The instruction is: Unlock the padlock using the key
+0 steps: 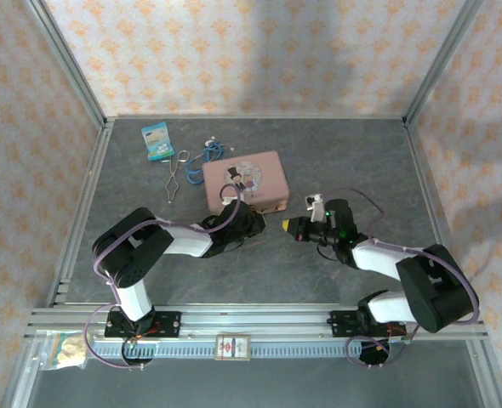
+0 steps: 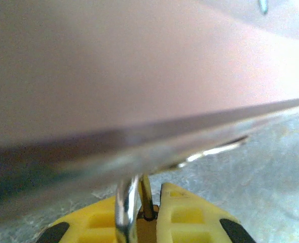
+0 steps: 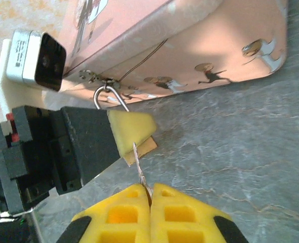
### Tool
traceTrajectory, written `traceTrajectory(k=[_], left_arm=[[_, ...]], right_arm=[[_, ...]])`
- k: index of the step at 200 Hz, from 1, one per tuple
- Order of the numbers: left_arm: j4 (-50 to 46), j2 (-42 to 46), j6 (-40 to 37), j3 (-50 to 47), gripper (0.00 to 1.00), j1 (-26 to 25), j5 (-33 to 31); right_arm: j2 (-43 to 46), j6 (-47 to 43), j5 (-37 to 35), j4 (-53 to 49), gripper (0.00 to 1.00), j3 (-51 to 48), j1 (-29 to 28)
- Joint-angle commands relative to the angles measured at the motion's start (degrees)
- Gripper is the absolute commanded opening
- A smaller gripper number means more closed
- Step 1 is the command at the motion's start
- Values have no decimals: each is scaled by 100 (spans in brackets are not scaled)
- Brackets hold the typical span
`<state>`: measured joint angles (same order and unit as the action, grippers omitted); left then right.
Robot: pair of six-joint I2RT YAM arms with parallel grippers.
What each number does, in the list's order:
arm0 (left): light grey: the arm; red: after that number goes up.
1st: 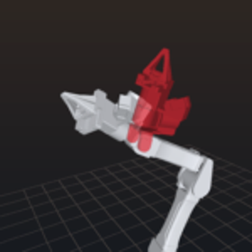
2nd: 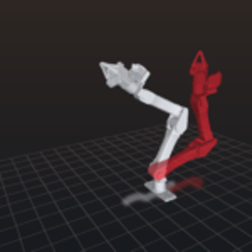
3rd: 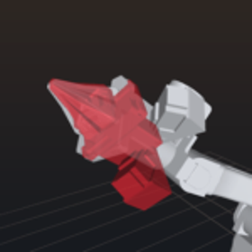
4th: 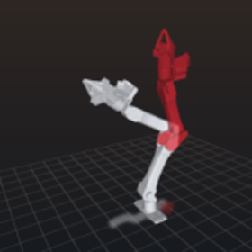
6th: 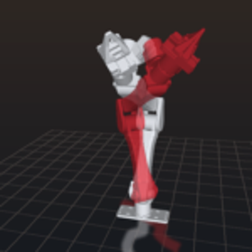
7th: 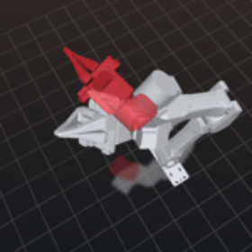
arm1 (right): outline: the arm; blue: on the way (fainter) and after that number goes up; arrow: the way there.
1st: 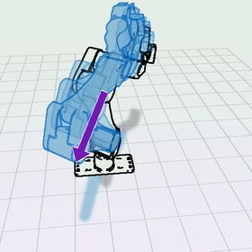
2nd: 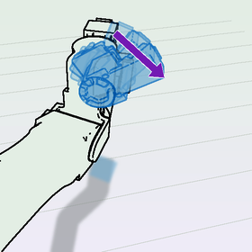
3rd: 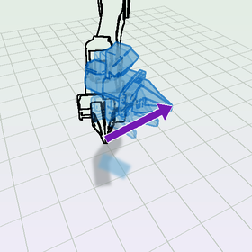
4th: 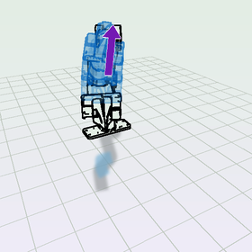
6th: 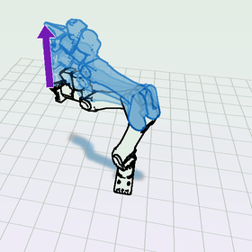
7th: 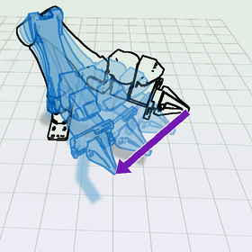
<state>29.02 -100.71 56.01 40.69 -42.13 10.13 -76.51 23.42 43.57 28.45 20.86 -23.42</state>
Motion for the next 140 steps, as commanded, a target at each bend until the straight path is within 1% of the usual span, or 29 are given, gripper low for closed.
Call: traceTrajectory(k=[1, 37, 92, 105, 140], left_arm=[[1072, 262, 841, -170, 0, 102, 419], [1807, 365, 1417, -394, 0, 104, 496], [2507, 367, 1824, -608, 0, 100, 548], [2595, 367, 1869, -628, 0, 104, 552], [2625, 383, 1870, -626, 0, 104, 559]], right_arm=[[-203, 96, 562, 453, 0, -41, 19], [-473, 445, 970, 932, 0, -56, 17], [-409, 681, 1057, 1267, 0, -146, 20], [-477, 698, 1064, 1354, 0, -189, 14], [-744, 1013, 1250, 2035, 0, -298, 14]])
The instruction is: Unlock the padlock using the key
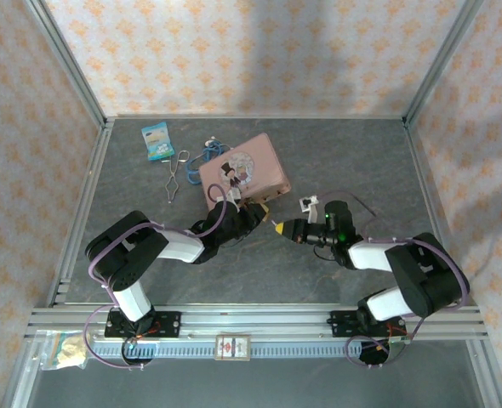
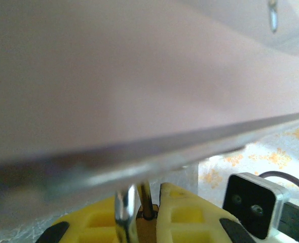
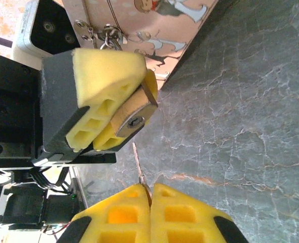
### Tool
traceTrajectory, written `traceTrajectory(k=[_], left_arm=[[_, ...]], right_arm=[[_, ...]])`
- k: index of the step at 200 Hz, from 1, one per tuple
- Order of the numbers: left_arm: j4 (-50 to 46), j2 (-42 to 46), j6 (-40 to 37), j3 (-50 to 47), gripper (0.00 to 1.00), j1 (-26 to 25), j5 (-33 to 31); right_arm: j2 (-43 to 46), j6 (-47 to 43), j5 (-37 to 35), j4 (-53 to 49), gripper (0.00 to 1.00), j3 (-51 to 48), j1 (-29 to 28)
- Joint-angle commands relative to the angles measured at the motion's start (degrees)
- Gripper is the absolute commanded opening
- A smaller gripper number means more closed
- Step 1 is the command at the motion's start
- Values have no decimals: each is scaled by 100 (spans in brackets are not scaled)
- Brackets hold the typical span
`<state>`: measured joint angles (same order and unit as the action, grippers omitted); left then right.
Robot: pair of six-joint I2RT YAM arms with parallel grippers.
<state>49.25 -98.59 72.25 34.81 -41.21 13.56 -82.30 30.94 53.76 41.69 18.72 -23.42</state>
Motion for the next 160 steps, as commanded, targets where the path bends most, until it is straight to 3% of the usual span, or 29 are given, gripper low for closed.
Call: traceTrajectory(k=[1, 160], left_arm=[[602, 172, 246, -37, 0, 15, 216], [743, 145, 277, -122, 0, -1, 345]], right_arm=[[-164, 271, 241, 732, 0, -86, 18], [-554, 412, 460, 1113, 0, 272, 31]])
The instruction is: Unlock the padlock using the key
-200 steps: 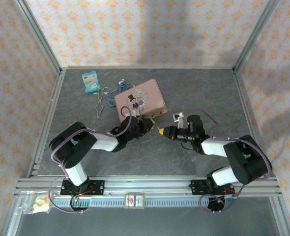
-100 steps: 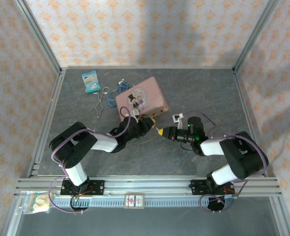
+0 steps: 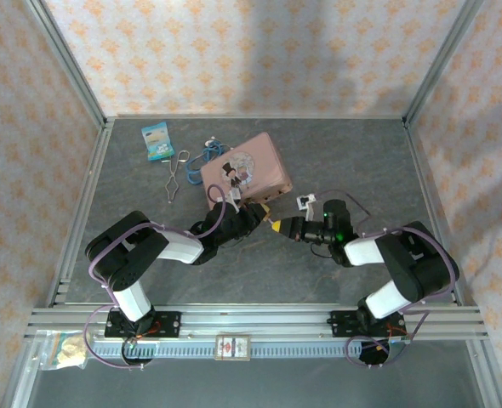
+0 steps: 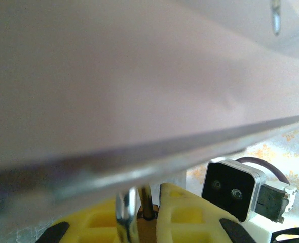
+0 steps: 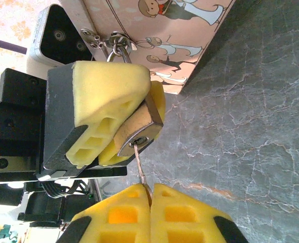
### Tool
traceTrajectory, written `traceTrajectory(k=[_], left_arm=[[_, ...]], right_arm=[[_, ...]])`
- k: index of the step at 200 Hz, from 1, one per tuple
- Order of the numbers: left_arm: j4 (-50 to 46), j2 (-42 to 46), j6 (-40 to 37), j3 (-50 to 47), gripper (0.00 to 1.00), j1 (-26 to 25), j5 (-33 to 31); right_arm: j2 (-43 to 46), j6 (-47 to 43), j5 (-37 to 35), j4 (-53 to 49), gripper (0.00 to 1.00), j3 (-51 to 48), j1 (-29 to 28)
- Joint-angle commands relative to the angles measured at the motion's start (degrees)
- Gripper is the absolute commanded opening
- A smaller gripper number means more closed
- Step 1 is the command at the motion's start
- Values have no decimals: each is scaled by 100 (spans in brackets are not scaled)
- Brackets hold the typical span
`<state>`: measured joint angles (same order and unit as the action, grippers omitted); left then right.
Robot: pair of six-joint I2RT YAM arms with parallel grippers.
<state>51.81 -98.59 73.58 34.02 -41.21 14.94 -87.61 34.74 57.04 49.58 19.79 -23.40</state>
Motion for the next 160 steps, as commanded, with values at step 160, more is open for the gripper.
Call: traceTrajectory(k=[160], left_arm=[[2557, -75, 220, -459, 0, -62, 920]], right_arm=[[-857, 1162, 588, 387, 0, 930, 138]])
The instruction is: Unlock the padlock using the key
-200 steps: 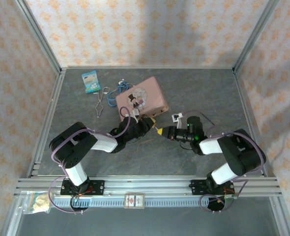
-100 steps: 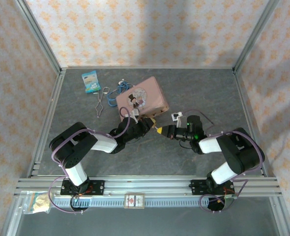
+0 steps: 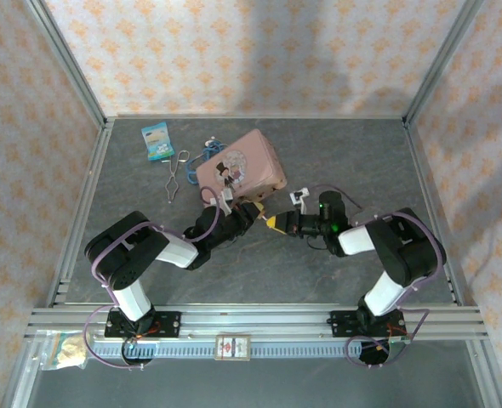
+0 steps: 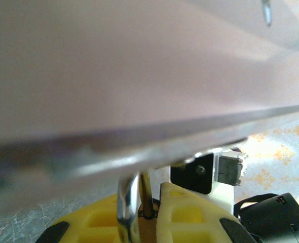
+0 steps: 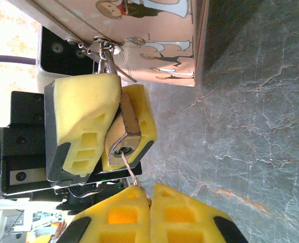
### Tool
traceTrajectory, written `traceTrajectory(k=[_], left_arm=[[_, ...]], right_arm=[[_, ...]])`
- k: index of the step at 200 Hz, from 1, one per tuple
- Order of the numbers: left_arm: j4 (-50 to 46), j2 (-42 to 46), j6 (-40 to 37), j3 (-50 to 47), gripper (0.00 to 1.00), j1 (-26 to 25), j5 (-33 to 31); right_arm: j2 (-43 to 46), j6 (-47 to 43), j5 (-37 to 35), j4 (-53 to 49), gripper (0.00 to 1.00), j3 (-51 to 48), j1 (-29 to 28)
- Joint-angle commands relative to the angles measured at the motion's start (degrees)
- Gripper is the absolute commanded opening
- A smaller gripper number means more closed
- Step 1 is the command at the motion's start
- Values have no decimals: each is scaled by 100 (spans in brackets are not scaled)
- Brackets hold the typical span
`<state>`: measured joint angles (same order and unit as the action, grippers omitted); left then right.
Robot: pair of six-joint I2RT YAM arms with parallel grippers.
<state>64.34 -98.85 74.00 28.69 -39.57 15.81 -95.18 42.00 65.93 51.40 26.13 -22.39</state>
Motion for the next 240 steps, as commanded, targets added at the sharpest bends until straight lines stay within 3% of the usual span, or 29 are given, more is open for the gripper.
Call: traceTrajectory(k=[1, 59, 89, 144, 169, 206, 240], left_arm=[[1316, -52, 182, 75, 0, -226, 839], [860, 139, -102, 61, 0, -252, 600], [844, 175, -133, 90, 0, -283, 531], [769, 97, -70, 226, 0, -455, 399], [372, 189, -118, 249, 0, -442, 137], [-494, 415, -259, 339, 0, -400, -388], [-955, 584, -300, 324, 0, -357, -1019]], right_arm=[[-99, 452, -310, 218, 0, 296, 40], [-21, 1620, -300, 1155, 0, 130, 42], [146, 1306, -671, 641, 0, 80, 41], [244, 1750, -1393, 1178, 0, -146, -53], [476, 1297, -1587, 300, 0, -88, -54], [1068, 268, -2165, -1155, 20, -8, -52], [1382, 10, -2305, -1422, 33, -154, -44]])
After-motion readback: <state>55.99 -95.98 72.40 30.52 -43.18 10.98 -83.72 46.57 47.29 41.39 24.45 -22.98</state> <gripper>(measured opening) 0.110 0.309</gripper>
